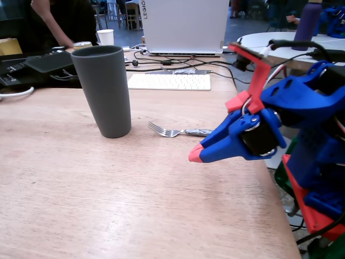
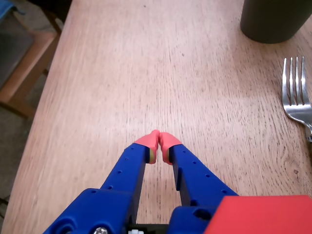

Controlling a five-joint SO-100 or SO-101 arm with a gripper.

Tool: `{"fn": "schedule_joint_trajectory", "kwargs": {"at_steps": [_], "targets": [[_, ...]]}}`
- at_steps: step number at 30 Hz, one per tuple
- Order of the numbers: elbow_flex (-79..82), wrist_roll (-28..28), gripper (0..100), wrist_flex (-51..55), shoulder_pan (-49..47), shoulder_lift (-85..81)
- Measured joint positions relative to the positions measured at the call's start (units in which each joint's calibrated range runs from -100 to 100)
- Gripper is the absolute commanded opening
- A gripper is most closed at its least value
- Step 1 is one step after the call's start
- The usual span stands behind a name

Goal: Grab the fork and place it in gray glass

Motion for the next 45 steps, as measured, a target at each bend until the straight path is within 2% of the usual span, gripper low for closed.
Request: {"fn": "schedule_joint_trajectory", "kwargs": {"at_steps": [35, 37, 42, 45], "targets": [[-0.8, 0.0, 0, 0.1, 0.1, 1.1], [-6.7, 0.0, 0, 0.2, 0.1, 7.7], [-33.0, 0.0, 0, 0.4, 0.1, 29.3], [-43.4, 0.0, 0, 5.1, 0.1, 36.0]]}}
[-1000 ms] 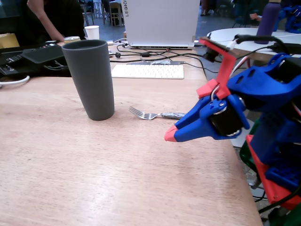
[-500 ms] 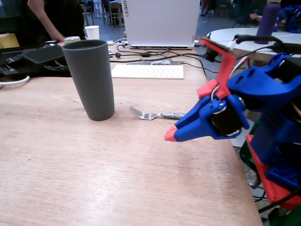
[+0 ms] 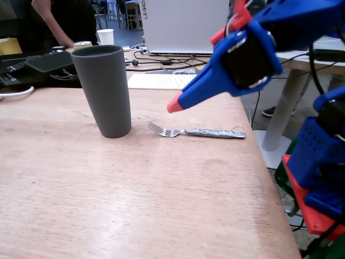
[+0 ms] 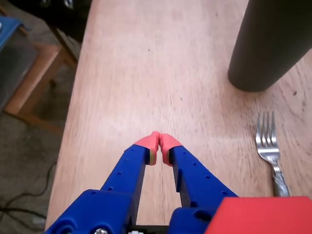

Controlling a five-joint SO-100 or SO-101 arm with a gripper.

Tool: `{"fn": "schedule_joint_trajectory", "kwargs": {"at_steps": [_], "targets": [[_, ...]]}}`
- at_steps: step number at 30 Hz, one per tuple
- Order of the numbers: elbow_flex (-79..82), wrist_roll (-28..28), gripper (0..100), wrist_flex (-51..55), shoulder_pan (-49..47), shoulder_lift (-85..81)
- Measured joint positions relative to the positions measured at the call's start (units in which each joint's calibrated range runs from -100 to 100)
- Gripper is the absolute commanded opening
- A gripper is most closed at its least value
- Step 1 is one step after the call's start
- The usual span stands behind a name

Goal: Grab the fork and place it in gray glass

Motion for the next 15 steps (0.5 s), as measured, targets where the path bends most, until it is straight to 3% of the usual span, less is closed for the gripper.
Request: {"fn": "schedule_joint_trajectory", "kwargs": {"at_steps": [4, 6, 12, 15], "targets": [[-17.4, 0.0, 0, 19.9, 2.8, 5.7], [-25.9, 0.5, 0, 26.3, 13.2, 11.0], [-33.3, 10.7, 0, 29.6, 40.0, 18.7], [-33.4, 14.0, 0, 29.6, 48.2, 22.0]]}}
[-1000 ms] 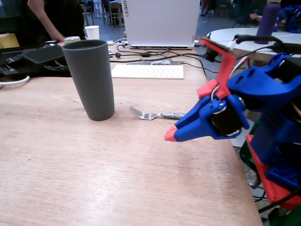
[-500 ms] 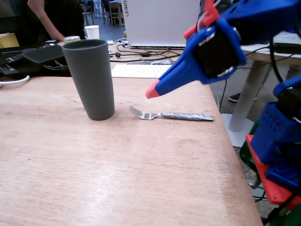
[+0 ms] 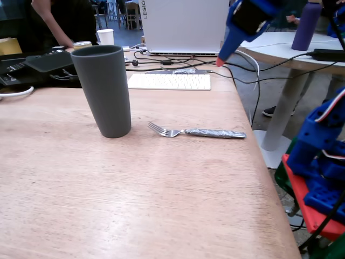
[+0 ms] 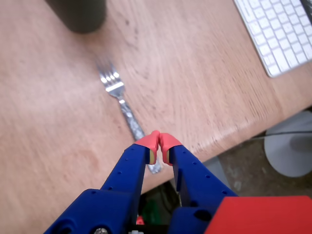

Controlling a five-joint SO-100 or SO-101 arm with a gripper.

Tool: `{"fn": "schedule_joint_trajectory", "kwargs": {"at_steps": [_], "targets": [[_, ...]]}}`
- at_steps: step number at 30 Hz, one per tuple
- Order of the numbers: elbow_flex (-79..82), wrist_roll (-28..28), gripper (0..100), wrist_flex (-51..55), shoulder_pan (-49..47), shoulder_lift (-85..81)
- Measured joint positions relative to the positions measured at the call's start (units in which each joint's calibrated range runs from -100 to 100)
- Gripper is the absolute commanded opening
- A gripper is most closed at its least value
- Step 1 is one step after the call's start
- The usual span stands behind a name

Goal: Grab the fork and place it in gray glass

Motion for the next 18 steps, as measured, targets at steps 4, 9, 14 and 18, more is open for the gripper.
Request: {"fn": "schedule_joint_trajectory", "kwargs": {"at_steps": [4, 9, 14, 18], "targets": [[-0.1, 3.5, 0, 0.0, 4.1, 3.5], [-0.1, 7.3, 0, 0.0, 2.8, 7.8], [-0.1, 11.3, 0, 0.0, 1.0, 8.1], [-0.1, 12.6, 0, 0.0, -8.4, 8.2]]}}
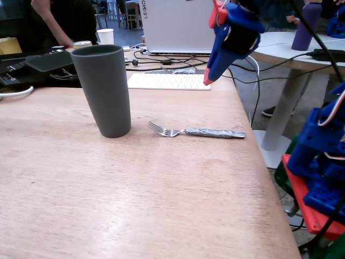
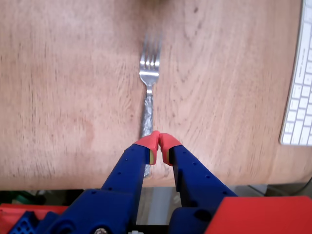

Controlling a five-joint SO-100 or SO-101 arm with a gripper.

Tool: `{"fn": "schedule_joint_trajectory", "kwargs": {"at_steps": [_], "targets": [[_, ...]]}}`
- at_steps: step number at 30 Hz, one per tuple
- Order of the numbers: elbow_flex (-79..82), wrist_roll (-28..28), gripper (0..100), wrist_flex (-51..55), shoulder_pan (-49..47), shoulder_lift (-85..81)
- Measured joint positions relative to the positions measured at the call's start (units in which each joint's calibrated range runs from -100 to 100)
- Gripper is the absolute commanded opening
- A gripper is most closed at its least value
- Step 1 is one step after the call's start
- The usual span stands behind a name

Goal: Grab the fork and place it in gray glass

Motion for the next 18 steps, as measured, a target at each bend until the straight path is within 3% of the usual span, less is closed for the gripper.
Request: {"fn": "schedule_joint_trajectory", "kwargs": {"at_steps": [4, 18], "targets": [[3.6, 3.4, 0, -0.2, 0.5, 0.9], [5.7, 3.5, 0, -0.3, -0.7, 1.1]]}}
